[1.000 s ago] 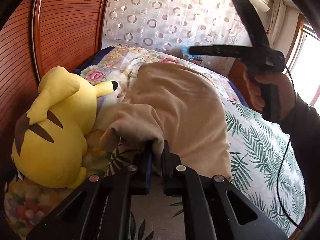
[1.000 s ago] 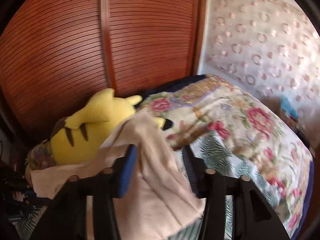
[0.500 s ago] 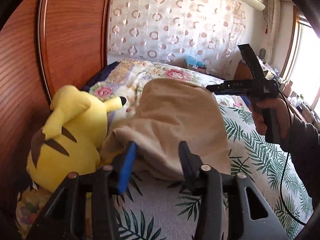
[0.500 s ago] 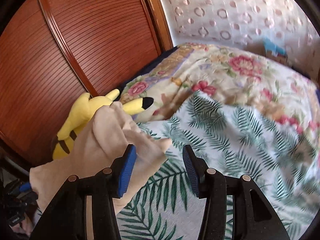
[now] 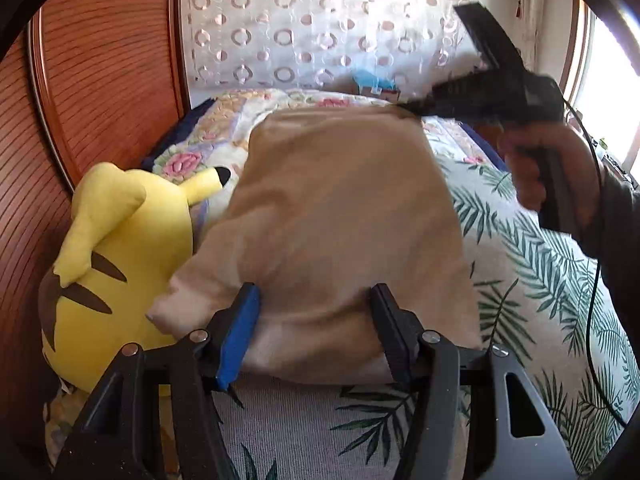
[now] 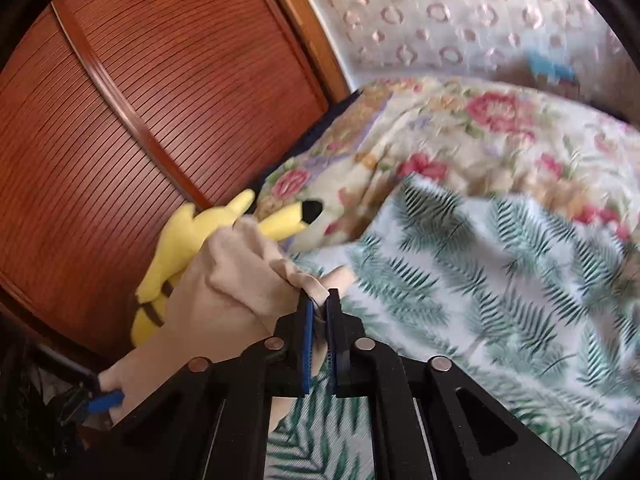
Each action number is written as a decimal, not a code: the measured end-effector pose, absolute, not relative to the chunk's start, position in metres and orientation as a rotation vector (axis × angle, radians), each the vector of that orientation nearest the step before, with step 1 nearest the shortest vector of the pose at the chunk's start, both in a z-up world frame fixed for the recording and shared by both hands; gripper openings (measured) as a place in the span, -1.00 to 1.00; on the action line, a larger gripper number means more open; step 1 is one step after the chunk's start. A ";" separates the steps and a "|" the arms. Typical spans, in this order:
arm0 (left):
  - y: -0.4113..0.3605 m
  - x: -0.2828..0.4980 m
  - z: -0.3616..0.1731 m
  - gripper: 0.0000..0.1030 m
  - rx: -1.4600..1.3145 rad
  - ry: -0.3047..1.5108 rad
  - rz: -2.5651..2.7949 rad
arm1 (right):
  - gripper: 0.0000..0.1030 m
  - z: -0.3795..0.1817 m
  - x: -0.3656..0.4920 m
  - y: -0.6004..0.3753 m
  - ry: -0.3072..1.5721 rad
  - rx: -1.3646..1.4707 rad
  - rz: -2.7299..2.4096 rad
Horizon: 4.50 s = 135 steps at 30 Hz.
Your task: Fold small clothes
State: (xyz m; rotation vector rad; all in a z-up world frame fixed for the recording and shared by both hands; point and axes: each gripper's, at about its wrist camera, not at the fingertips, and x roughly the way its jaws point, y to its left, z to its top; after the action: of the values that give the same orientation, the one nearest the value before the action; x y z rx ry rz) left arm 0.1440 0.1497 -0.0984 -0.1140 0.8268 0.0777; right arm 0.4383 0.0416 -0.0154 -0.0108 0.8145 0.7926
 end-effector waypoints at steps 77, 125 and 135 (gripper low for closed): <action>-0.016 0.045 0.069 0.63 0.001 0.437 -0.037 | 0.56 0.078 -0.068 -0.198 0.321 -0.012 0.302; -0.016 0.041 0.069 0.63 0.005 0.429 -0.036 | 0.56 0.072 -0.057 -0.214 0.311 -0.017 0.303; -0.016 0.040 0.068 0.63 0.006 0.427 -0.036 | 0.56 0.072 -0.057 -0.213 0.311 -0.015 0.301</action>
State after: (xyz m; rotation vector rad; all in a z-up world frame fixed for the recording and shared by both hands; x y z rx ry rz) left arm 0.0401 -0.0159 0.0675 0.0057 0.4273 -0.0356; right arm -0.0573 -0.2126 0.0722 -0.0152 0.3105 0.3015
